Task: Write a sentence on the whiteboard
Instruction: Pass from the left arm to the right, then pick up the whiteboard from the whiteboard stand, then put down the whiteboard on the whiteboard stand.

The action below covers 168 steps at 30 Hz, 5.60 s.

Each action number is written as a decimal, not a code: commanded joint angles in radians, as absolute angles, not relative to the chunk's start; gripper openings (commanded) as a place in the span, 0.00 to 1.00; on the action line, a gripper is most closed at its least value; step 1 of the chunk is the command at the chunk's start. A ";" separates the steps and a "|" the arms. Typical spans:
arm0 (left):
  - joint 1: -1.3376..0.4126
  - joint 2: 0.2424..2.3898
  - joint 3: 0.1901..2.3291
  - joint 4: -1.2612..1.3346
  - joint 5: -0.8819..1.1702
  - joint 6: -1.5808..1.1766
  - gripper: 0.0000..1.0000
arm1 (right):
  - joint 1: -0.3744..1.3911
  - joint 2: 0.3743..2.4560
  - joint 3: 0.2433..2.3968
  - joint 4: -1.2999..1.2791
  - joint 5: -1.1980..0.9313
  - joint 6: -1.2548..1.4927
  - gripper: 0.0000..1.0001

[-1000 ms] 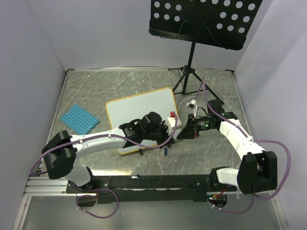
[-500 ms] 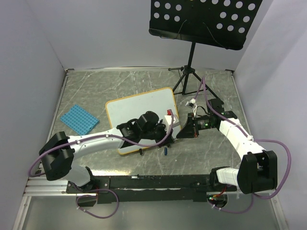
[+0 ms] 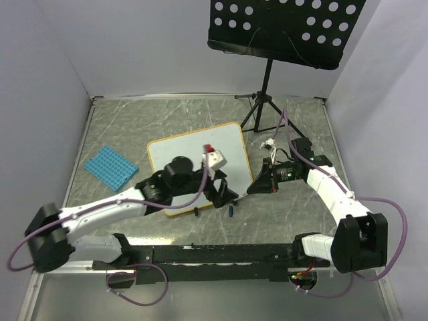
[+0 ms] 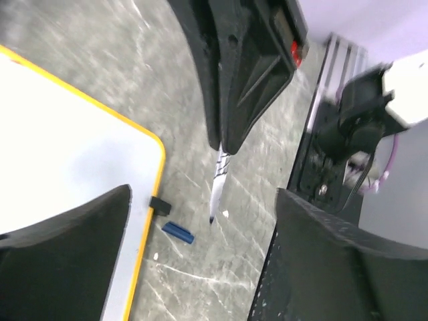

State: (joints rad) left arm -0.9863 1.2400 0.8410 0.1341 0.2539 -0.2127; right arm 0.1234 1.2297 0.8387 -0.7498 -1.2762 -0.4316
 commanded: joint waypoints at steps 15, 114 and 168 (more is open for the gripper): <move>-0.845 0.660 0.660 0.032 -0.211 -0.546 0.96 | 0.044 1.075 0.864 -0.741 -1.258 -0.515 0.00; 0.149 1.588 0.489 1.371 1.220 -1.025 0.01 | 0.044 1.054 0.925 -0.658 -1.358 -0.422 0.00; -0.443 1.098 0.471 1.056 0.548 -0.775 0.01 | -0.041 0.974 1.077 -1.057 -1.413 -0.701 0.00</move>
State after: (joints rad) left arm -0.4038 1.1732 0.4950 1.0031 0.6670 -0.8272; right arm -0.0338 1.0012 1.0973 -1.1133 -1.3739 -0.7143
